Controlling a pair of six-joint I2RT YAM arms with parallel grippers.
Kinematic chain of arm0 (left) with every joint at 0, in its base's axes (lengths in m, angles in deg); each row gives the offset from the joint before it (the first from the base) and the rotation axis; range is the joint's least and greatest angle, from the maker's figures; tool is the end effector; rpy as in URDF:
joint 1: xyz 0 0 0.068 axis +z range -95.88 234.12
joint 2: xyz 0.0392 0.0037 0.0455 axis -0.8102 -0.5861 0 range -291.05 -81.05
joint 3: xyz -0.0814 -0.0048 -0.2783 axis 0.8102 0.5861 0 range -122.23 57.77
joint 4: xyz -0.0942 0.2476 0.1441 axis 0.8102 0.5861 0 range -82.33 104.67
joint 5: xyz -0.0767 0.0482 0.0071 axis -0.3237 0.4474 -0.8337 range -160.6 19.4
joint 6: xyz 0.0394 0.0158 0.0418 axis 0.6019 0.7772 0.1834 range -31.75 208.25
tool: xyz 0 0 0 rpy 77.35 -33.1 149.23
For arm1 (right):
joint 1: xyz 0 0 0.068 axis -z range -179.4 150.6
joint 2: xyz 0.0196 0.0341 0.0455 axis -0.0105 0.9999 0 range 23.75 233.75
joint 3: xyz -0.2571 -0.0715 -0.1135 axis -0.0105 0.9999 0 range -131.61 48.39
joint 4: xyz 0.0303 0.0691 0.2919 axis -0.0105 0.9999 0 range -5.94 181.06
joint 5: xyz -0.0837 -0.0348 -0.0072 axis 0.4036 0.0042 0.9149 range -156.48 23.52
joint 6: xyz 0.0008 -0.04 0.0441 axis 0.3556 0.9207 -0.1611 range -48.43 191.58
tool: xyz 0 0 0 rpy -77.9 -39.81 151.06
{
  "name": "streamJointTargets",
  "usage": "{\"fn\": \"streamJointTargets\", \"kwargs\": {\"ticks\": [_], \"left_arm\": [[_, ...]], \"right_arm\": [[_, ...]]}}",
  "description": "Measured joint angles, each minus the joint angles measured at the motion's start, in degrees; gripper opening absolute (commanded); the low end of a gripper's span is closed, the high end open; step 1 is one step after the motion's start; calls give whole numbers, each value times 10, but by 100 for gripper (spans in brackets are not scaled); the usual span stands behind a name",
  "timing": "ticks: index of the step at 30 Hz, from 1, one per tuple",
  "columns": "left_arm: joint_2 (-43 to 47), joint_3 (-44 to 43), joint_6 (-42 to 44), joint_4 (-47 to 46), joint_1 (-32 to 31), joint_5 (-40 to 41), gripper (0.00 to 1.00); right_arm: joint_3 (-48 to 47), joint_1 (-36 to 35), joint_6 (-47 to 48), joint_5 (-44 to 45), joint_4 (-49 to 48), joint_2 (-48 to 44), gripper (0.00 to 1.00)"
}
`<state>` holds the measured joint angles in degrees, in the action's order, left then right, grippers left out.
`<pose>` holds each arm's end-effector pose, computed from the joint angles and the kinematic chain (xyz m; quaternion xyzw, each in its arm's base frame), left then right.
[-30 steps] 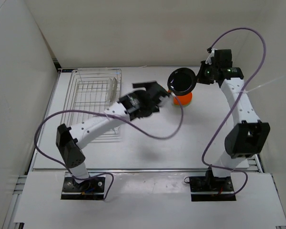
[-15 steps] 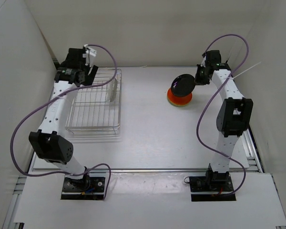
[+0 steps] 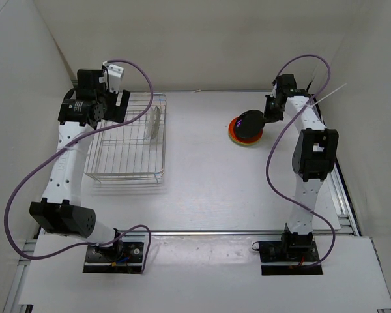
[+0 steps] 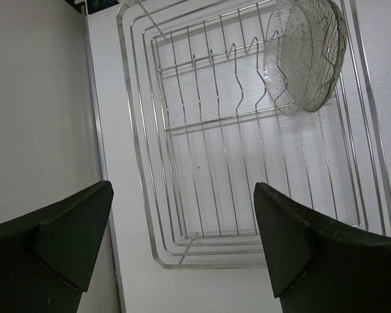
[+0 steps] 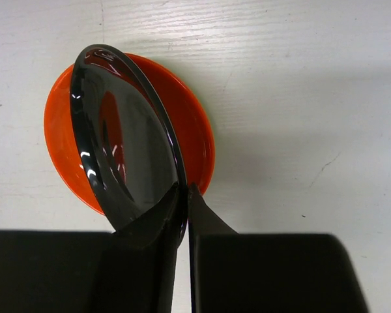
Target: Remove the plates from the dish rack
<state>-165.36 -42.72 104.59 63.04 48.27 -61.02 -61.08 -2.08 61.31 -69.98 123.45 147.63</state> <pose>0.3410 -0.0275 0.4575 0.1381 0.8902 0.1142 0.4187 0.5389 0.0279 0.2391 0.0533 0.9486 0.0640 0.3052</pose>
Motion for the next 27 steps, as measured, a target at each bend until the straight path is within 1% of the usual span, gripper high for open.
{"fn": "streamJointTargets", "kwargs": {"ticks": [4,6,8,9,10,11,14,16,17,22,27], "left_arm": [[0,-3,-7,11,-3,-2,100],[1,1,-11,12,-4,-7,100],[3,12,-15,11,-4,-11,100],[4,20,-18,11,-4,-14,100],[4,28,-19,11,-4,-16,100],[4,40,-21,10,-4,-19,100],[4,60,-28,9,-4,-28,100],[4,71,-33,4,-4,-34,100],[4,74,-37,2,-4,-39,100],[-3,76,-56,-18,-4,-73,100],[-50,70,-79,-44,1,-149,100]], "right_arm": [[-3,0,2,0,5,3,20],[-4,0,3,-1,8,3,30],[-6,0,4,-3,9,3,44],[-6,0,7,-5,9,3,44],[-6,0,7,-7,9,3,47],[-6,0,8,-10,10,3,52],[-6,0,11,-14,10,3,56],[-6,0,12,-14,10,3,66],[-6,0,13,-15,11,3,67],[-4,0,17,-16,11,-3,82],[16,0,32,-21,27,-62,83]]}}
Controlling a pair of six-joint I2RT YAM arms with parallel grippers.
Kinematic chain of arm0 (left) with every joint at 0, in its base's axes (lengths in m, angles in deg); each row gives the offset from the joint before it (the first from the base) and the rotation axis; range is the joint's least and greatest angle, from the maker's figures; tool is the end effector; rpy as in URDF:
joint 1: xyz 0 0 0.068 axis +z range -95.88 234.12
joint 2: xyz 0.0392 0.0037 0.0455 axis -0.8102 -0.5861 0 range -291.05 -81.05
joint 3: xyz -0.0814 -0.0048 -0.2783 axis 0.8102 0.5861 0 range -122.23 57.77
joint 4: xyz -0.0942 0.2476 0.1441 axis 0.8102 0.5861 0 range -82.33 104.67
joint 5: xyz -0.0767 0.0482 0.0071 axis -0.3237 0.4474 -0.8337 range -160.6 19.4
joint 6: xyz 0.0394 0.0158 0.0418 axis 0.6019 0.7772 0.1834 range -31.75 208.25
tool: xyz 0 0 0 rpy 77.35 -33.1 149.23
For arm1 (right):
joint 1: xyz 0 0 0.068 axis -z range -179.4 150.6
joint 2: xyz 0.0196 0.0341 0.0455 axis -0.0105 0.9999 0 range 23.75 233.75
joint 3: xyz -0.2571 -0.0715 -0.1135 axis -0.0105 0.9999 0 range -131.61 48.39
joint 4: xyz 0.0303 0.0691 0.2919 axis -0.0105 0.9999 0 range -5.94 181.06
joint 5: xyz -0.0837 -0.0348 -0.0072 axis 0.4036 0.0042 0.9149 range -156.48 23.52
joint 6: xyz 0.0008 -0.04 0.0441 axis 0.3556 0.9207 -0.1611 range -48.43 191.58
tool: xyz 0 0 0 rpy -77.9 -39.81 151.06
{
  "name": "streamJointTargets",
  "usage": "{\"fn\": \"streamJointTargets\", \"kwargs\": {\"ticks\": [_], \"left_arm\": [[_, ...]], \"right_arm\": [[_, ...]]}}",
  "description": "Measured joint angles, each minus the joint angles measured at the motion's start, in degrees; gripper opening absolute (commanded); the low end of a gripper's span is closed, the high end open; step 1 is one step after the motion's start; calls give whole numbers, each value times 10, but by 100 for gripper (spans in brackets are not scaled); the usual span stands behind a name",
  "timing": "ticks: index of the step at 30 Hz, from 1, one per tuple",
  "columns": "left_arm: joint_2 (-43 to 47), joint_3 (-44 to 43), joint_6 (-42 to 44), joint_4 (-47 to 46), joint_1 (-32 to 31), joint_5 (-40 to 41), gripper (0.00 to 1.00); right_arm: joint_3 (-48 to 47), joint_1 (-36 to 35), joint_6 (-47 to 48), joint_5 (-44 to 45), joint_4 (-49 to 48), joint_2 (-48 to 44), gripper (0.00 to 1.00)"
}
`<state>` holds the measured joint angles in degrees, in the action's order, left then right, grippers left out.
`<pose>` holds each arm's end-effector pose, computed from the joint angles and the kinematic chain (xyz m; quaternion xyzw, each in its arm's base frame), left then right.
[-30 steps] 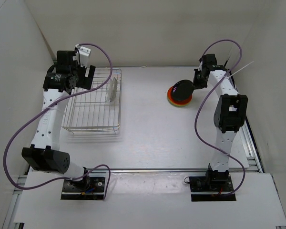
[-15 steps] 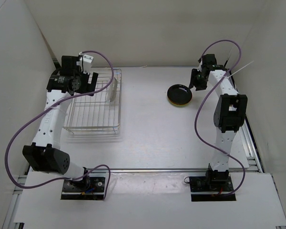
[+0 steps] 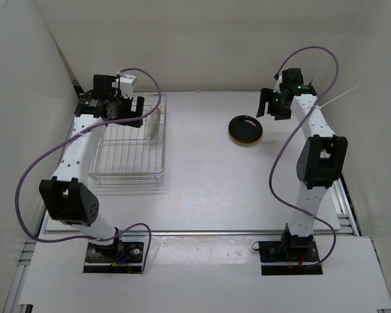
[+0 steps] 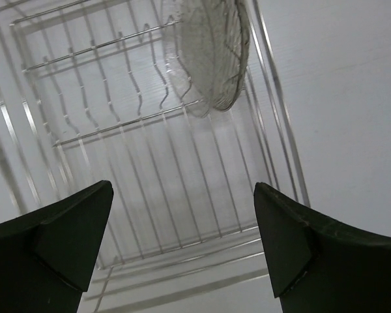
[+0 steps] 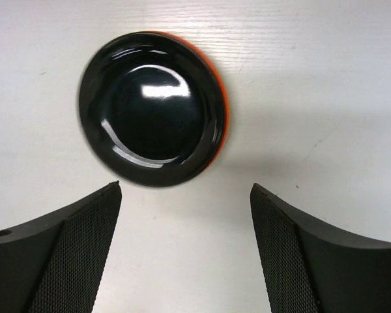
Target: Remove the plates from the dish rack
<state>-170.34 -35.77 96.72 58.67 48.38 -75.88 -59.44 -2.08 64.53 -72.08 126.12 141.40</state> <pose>0.3768 -0.0418 0.3907 0.1317 0.9194 -0.0340 0.3690 0.5158 0.0284 0.2808 0.0200 0.9440 0.0738 0.3210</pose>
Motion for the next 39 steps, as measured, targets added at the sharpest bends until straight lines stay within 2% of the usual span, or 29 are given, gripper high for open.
{"fn": "streamJointTargets", "kwargs": {"ticks": [6,12,20,30,37,39], "left_arm": [[-108,-46,-28,-23,20,-105,97],[-172,-56,-57,-67,52,-178,96],[-212,-68,-77,-103,63,-230,94],[-261,-97,-92,-112,63,-254,90],[-277,-104,-99,-118,62,-259,75],[-282,-104,-99,-119,60,-259,73]], "right_arm": [[2,-5,46,-42,49,-92,81],[64,-30,76,-62,57,-168,80],[84,-46,87,-65,65,-176,79],[84,-46,88,-74,65,-178,79],[84,-46,89,-80,65,-198,79],[87,-46,89,-81,64,-205,79]]}}
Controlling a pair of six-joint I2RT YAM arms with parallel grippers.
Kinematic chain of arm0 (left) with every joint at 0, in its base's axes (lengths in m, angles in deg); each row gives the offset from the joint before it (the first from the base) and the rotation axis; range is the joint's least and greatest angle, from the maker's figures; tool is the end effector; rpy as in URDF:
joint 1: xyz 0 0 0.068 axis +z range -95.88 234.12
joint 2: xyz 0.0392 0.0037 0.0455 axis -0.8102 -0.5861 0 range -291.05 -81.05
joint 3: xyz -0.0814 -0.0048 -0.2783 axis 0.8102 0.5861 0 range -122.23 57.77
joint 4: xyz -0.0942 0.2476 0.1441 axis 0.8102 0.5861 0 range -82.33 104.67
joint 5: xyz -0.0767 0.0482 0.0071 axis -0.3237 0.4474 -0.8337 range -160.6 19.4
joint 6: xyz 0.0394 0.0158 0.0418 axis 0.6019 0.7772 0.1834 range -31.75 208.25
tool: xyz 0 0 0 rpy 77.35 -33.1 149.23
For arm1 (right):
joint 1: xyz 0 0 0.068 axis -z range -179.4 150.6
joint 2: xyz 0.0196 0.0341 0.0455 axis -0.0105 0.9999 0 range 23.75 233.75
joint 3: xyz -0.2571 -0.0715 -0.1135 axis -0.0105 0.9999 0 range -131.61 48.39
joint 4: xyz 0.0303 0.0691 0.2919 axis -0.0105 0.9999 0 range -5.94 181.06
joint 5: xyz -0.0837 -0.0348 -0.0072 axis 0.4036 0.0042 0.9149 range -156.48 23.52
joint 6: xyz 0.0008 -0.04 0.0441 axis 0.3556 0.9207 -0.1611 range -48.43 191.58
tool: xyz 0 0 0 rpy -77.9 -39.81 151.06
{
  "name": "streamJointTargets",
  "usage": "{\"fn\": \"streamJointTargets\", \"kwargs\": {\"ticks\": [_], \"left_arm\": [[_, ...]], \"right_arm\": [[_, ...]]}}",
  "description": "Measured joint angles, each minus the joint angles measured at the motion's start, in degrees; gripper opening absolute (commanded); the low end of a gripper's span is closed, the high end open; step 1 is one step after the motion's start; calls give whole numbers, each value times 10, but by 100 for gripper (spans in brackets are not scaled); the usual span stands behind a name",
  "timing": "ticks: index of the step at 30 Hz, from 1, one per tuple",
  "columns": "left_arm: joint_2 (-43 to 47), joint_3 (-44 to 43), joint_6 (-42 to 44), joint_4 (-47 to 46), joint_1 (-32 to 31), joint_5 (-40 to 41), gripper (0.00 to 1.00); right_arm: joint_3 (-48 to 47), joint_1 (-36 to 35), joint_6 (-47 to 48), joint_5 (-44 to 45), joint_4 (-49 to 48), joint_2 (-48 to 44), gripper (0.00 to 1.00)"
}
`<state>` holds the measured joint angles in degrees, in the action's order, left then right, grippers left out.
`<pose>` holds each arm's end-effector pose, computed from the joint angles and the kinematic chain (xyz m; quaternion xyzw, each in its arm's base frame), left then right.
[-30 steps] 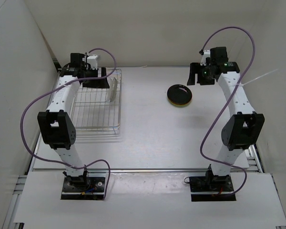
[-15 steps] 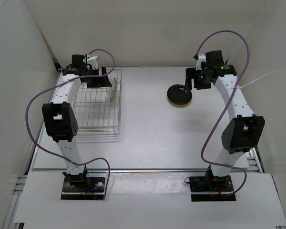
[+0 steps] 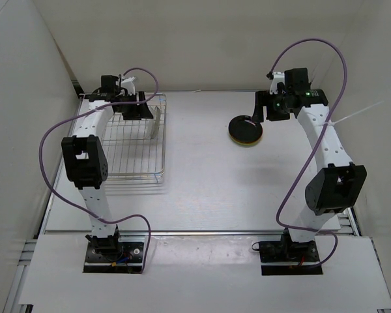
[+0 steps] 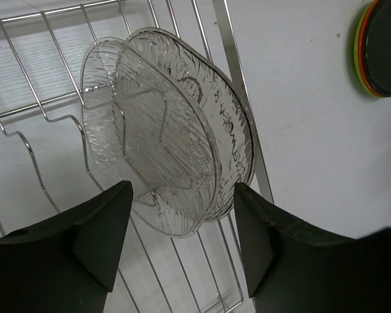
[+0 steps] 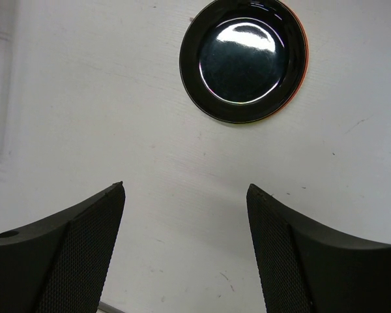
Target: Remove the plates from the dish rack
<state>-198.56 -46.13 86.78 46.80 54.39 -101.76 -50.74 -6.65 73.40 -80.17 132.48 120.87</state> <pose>0.5110 -0.0201 0.2654 0.0719 0.9140 -0.2577 0.3050 0.4155 0.0633 0.3788 -0.1171 0.9155 0.1281 0.3629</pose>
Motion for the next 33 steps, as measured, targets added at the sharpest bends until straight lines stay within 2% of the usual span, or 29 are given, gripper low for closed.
{"fn": "streamJointTargets", "kwargs": {"ticks": [9,15,22,33], "left_arm": [[-12,-1,-2,-2,-10,-8,39],[-13,-5,0,-1,-19,-9,31],[-14,-10,-1,3,-19,-10,11],[-12,-13,0,12,-20,-12,11]], "right_arm": [[18,0,1,0,-2,-9,79],[18,0,2,0,-2,-9,79],[20,0,2,0,-3,-9,79],[24,-4,2,0,-3,-9,79]]}}
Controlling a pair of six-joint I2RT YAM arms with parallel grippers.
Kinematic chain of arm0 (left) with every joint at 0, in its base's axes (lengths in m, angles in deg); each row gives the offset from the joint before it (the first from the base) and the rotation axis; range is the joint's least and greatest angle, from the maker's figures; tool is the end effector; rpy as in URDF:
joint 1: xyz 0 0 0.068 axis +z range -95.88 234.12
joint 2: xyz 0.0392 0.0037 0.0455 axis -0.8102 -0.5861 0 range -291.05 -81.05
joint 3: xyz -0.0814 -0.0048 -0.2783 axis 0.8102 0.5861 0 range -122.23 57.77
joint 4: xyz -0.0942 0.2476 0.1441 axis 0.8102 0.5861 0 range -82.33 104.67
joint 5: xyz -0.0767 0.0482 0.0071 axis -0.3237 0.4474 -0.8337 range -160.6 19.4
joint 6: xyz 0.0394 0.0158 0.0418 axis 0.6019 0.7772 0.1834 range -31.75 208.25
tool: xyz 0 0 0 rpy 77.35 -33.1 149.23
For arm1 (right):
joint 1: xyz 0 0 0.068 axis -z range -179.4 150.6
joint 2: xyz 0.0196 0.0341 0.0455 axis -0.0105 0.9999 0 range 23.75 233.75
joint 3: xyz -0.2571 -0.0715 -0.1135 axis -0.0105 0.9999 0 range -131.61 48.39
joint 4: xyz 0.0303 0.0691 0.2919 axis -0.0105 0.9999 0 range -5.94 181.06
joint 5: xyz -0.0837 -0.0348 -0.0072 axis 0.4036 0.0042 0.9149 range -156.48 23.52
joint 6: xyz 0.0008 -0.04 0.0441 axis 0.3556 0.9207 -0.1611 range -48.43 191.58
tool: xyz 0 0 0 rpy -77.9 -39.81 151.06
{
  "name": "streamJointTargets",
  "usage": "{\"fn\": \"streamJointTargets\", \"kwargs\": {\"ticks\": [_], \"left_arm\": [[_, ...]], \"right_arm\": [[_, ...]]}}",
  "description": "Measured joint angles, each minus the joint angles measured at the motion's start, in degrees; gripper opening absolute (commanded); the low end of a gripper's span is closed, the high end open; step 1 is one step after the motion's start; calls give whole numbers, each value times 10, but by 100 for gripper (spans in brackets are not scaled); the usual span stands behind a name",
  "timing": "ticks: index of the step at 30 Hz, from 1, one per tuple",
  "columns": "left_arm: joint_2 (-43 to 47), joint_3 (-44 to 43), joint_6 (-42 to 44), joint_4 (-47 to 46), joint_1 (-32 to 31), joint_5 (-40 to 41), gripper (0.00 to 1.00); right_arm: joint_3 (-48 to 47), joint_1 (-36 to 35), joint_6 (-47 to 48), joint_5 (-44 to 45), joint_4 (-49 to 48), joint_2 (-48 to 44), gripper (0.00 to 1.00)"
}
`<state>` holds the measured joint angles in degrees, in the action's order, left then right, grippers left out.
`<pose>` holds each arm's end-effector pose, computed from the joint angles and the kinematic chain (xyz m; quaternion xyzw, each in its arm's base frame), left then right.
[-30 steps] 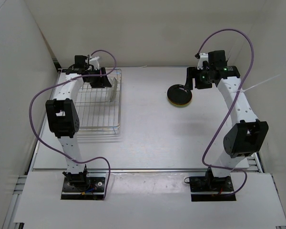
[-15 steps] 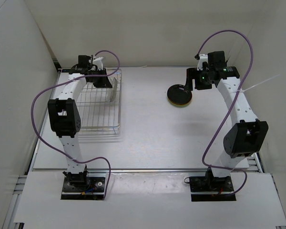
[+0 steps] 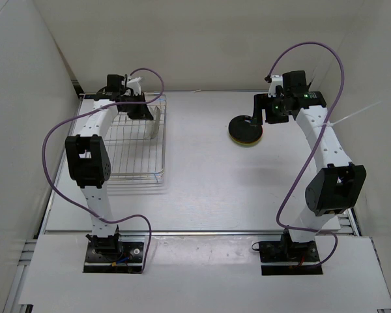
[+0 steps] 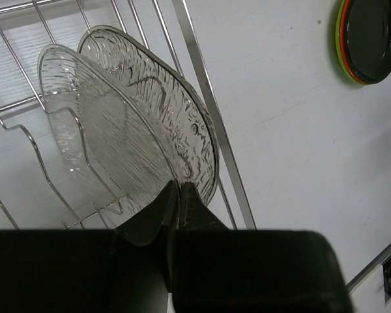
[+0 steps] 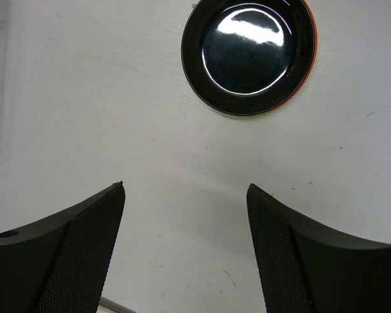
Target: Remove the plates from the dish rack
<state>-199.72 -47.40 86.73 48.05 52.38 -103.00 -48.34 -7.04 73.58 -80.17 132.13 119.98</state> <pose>0.5129 -0.0389 0.2624 0.0882 0.9129 -0.2736 0.2900 0.4108 0.0655 0.3701 -0.1208 0.9187 0.1288 0.3533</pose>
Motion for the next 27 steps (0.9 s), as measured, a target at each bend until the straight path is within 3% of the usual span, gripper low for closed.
{"fn": "streamJointTargets", "kwargs": {"ticks": [8,15,19,21,23,27], "left_arm": [[18,-89,11,87,6,-31,11],[139,-122,39,162,29,-92,11],[171,-200,66,218,22,-118,11],[178,-237,88,242,-8,-100,11],[195,-241,124,251,-78,-34,11],[252,-122,203,214,-280,187,11]], "right_arm": [[2,0,0,1,0,-5,79],[2,0,0,4,0,-13,79],[2,0,0,-6,0,-14,79],[1,0,1,-23,2,-17,80],[-7,0,2,-46,11,-20,81],[-33,0,9,-101,24,-27,83]]}}
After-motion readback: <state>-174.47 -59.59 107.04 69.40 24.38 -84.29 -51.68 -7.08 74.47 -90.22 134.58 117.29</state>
